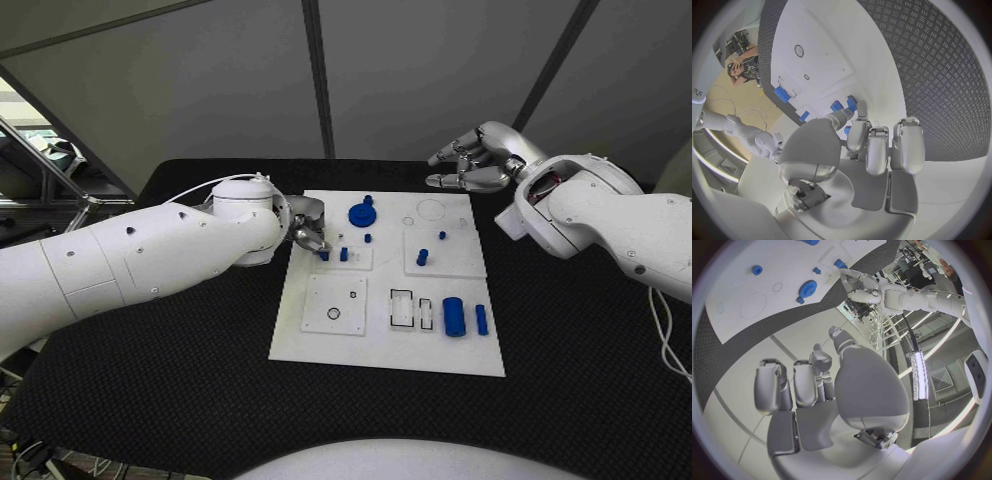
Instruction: Assemble the parts on the task board
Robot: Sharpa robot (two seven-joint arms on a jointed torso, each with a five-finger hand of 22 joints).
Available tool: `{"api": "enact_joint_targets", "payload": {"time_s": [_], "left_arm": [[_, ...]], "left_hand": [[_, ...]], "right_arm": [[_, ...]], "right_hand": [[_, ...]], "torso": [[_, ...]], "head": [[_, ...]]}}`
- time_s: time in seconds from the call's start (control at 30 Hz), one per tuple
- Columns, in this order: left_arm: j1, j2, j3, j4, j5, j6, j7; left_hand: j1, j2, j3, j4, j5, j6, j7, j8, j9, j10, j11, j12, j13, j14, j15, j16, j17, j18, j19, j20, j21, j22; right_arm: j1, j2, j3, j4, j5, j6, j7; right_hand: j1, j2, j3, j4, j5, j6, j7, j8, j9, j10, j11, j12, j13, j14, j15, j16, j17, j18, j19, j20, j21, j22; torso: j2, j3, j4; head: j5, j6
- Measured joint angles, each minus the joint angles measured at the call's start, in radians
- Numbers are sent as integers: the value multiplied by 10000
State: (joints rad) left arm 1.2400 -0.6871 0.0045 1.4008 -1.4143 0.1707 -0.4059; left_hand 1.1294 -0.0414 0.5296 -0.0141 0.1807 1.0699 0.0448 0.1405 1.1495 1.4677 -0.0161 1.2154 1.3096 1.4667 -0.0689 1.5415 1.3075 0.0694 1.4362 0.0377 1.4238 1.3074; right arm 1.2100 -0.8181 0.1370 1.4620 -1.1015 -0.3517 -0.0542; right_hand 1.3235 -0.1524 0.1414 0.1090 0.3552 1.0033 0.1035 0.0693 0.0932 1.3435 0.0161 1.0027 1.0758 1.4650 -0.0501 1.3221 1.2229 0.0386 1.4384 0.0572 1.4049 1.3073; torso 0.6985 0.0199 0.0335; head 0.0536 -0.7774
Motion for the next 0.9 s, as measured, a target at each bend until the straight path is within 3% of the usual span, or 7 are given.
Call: {"api": "enact_joint_targets", "payload": {"time_s": [0.1,0.17,0.9], "left_arm": [[0,5,-2,-60,101,-29,-10],[-3,26,-12,-82,163,-53,-24],[-38,114,-34,-274,479,-268,-292]], "left_hand": [[-282,14,-123,324,-598,6,-78,3,39,-20,-65,-1,0,-14,-51,0,0,-1,0,0,0,0],[-378,-32,-270,581,-768,20,-97,7,44,-3,-107,-1,0,-28,-69,0,0,-1,3,-2,0,0],[-692,-299,-928,1755,-1246,202,-127,6,87,17,-126,-1,0,-15,-84,0,0,0,72,-72,0,0]], "right_arm": [[0,-1,0,-1,0,0,0],[0,-1,0,-2,0,0,0],[0,11,0,-24,0,0,0]], "right_hand": [[0,0,0,0,0,0,0,0,0,0,0,0,0,0,0,0,0,0,0,0,0,0],[0,0,0,0,0,0,0,0,0,0,0,0,0,0,0,0,0,0,0,0,0,0],[1,1,0,0,0,0,0,0,0,0,0,0,-1,0,0,0,-2,0,0,0,0,0]], "torso": [[0,0,0],[0,0,-1],[0,0,-4]], "head": [[-9,-10],[-15,-12],[-12,-24]]}}
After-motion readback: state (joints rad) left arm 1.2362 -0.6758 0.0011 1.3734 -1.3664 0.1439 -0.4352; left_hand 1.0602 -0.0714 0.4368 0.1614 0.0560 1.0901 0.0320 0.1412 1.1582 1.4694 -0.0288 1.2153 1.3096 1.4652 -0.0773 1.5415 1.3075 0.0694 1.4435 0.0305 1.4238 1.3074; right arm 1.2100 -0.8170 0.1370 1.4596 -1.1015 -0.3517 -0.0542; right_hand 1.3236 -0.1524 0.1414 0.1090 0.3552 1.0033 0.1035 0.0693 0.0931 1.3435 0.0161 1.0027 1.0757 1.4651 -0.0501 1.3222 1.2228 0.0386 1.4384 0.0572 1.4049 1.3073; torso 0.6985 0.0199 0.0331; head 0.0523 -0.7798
